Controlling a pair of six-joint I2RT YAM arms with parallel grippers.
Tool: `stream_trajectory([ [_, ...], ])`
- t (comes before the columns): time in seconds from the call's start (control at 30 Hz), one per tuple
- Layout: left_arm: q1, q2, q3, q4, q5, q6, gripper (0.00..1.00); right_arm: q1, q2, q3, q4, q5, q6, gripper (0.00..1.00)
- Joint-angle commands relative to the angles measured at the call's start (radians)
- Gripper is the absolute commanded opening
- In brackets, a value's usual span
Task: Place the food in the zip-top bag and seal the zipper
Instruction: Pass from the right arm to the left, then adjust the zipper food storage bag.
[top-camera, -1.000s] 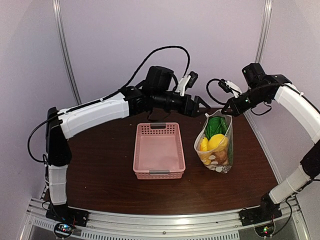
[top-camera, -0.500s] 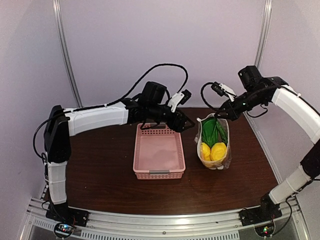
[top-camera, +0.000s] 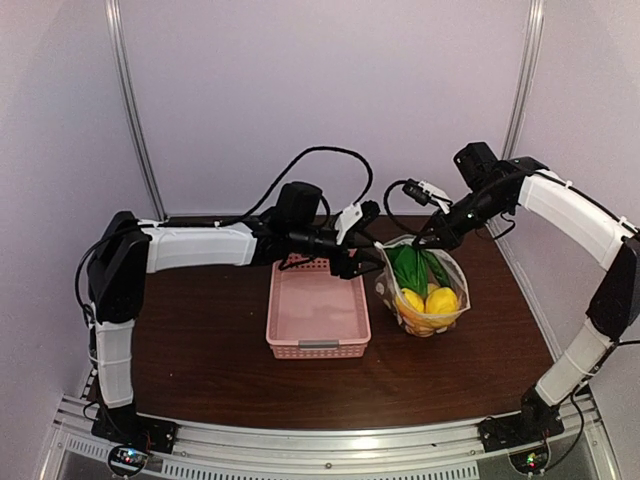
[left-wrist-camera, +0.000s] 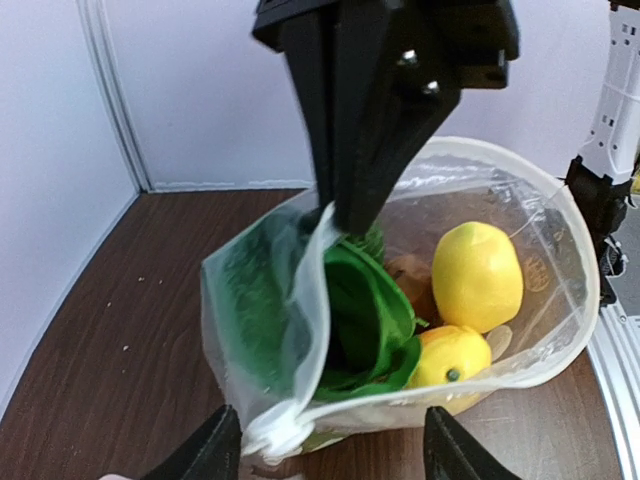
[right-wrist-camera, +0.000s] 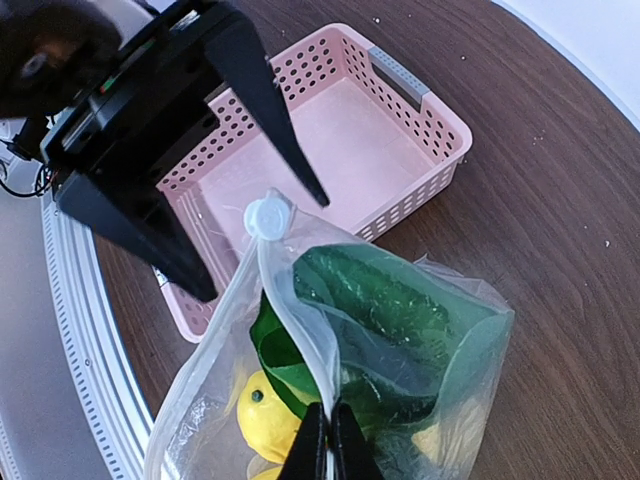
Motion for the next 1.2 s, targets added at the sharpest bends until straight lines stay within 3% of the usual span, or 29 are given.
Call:
stream_trajectory([
  [0.0,-0.038,0.010,-0.001,0.107,0.053,0.056,0.60,0.014,-0.005,0.022,-0.014,-0.016,-0.021,0.04],
  [0.17,-0.038,0.033,0.014,0.139,0.031,0.050,0.46,0.020,-0.007,0.021,-0.027,-0.015,-0.031,0.06],
  [0.37,-0.038,0.039,0.017,0.158,0.029,0.059,0.30,0.040,-0.018,0.030,-0.103,-0.012,-0.076,0.18],
  [0.5,-0.039,0.034,0.020,0.102,0.032,0.081,0.25,0.038,-0.090,0.033,-0.150,0.120,-0.099,0.43],
  [0.67,-0.037,0.010,-0.005,0.120,0.014,0.032,0.22,0.035,-0.215,-0.091,-0.167,0.329,-0.086,0.60],
  [0.87,-0.036,0.013,0.001,0.106,0.013,-0.007,0.22,0.033,-0.304,-0.253,-0.172,0.412,-0.058,0.61],
  [1.03,-0.036,-0.008,-0.013,0.069,0.004,0.020,0.23,0.017,-0.346,-0.278,-0.153,0.469,-0.014,0.48],
  [1.17,-0.036,-0.028,-0.024,0.064,0.003,0.034,0.23,-0.015,-0.336,-0.267,-0.140,0.485,-0.003,0.44],
])
